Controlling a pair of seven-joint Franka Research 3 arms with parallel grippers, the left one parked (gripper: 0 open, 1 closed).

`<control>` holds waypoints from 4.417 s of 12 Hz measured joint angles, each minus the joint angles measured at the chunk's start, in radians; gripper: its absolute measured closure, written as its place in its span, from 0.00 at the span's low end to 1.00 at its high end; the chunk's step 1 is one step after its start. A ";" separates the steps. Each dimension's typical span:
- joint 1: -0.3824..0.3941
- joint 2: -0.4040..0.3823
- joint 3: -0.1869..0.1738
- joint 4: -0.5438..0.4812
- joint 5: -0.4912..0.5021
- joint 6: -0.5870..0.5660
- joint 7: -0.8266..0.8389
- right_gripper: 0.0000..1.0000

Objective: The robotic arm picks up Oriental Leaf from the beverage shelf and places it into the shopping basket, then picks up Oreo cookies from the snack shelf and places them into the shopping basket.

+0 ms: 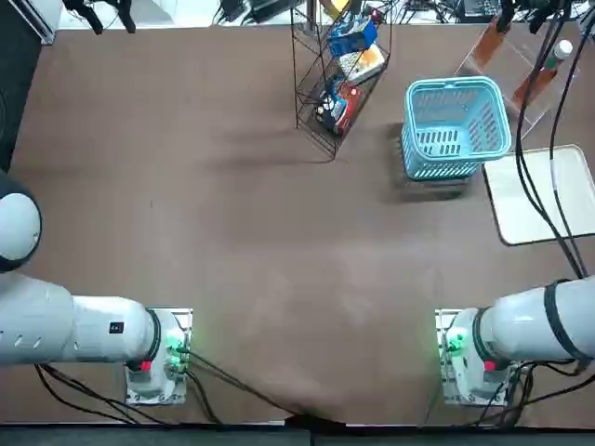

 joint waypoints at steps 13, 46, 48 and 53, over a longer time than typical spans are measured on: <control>0.000 0.000 0.000 0.000 0.000 -0.001 -0.022 0.00; -0.358 0.319 -0.025 0.283 -0.012 0.085 -1.062 0.00; -0.359 0.340 -0.025 0.295 -0.012 0.107 -1.091 0.00; -0.360 0.379 -0.024 0.297 0.001 0.135 -1.132 0.00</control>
